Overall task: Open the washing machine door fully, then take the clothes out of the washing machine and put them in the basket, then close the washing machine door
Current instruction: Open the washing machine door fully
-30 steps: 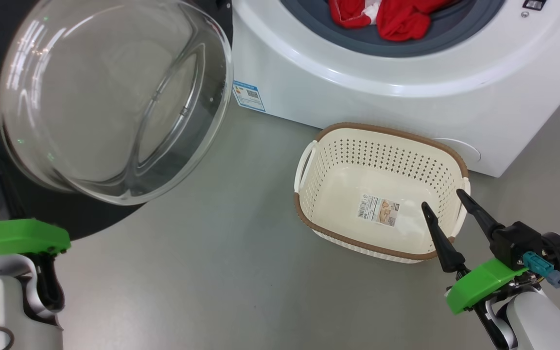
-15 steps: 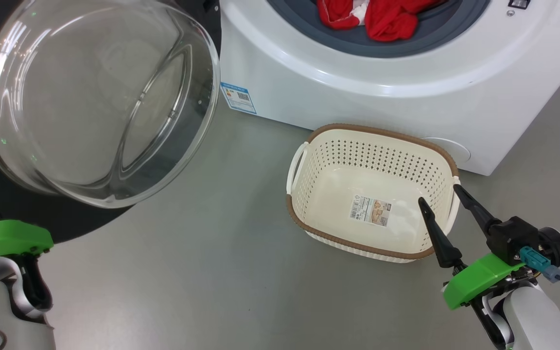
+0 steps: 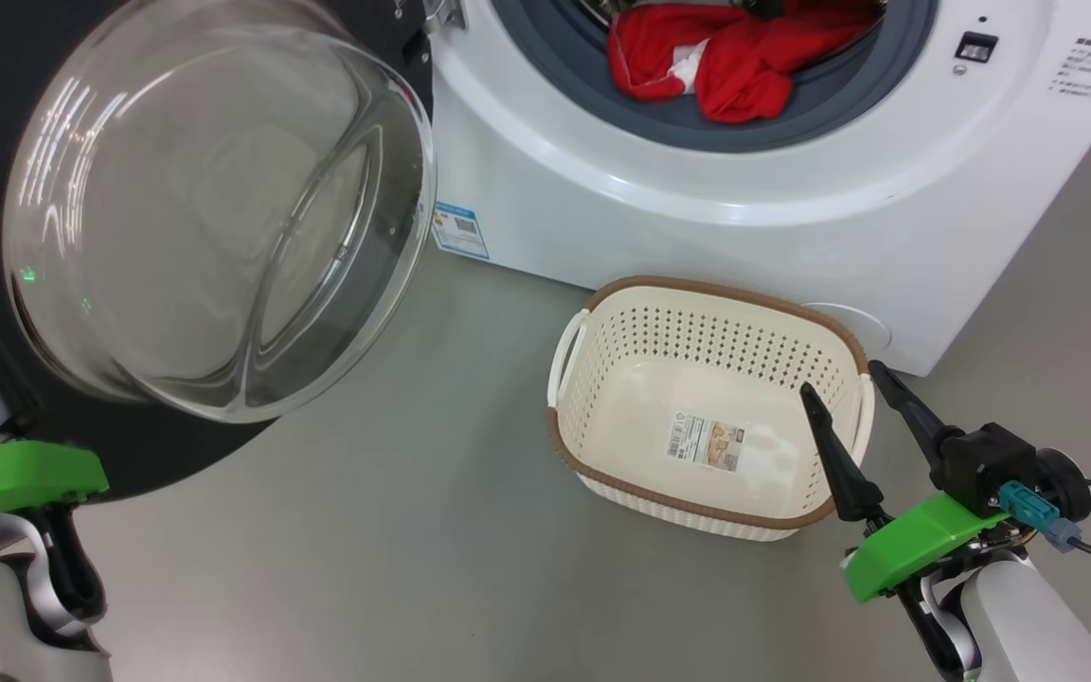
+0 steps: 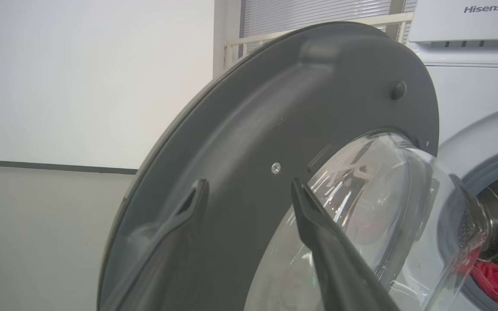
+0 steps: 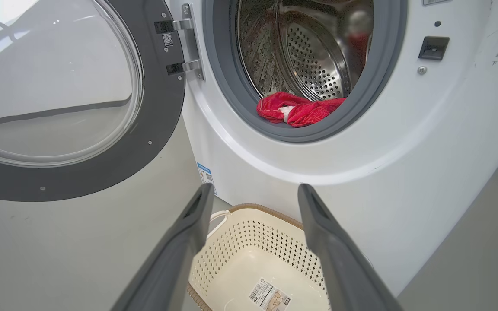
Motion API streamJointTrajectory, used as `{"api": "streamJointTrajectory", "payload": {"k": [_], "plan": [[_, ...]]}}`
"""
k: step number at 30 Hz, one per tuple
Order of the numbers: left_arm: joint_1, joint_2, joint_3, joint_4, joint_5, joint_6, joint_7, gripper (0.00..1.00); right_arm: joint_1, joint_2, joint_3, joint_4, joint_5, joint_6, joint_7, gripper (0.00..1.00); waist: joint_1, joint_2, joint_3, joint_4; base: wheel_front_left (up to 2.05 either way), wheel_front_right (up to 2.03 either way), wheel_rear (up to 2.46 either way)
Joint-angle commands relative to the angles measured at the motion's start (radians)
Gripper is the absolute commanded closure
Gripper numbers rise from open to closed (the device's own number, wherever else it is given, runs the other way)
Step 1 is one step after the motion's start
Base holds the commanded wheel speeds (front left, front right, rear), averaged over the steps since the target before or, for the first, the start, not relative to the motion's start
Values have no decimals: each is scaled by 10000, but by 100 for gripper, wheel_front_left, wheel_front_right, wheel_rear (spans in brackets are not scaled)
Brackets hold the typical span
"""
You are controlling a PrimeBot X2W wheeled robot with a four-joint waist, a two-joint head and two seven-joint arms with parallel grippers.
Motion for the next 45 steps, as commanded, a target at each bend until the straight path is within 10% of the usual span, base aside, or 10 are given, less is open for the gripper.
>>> {"api": "streamJointTrajectory", "payload": {"k": [1, 18, 45], "plan": [[114, 362, 119, -533, 143, 63, -78, 0, -86, 130, 215, -338, 136, 63, -65, 0, 0, -1, -184, -176, 0, 0, 0], [1507, 295, -1908, -2623, -310, -691, 239, 0, 305, 489, -376, -1168, 268, 63, -65, 0, 0, -1, -1146, -1835, 0, 0, 0], [3529, 629, -2741, -1705, -488, -1742, -73, 0, 1050, 783, -924, -2512, 159, 63, -65, 0, 0, -1, -1887, -4771, 0, 0, 0]]}}
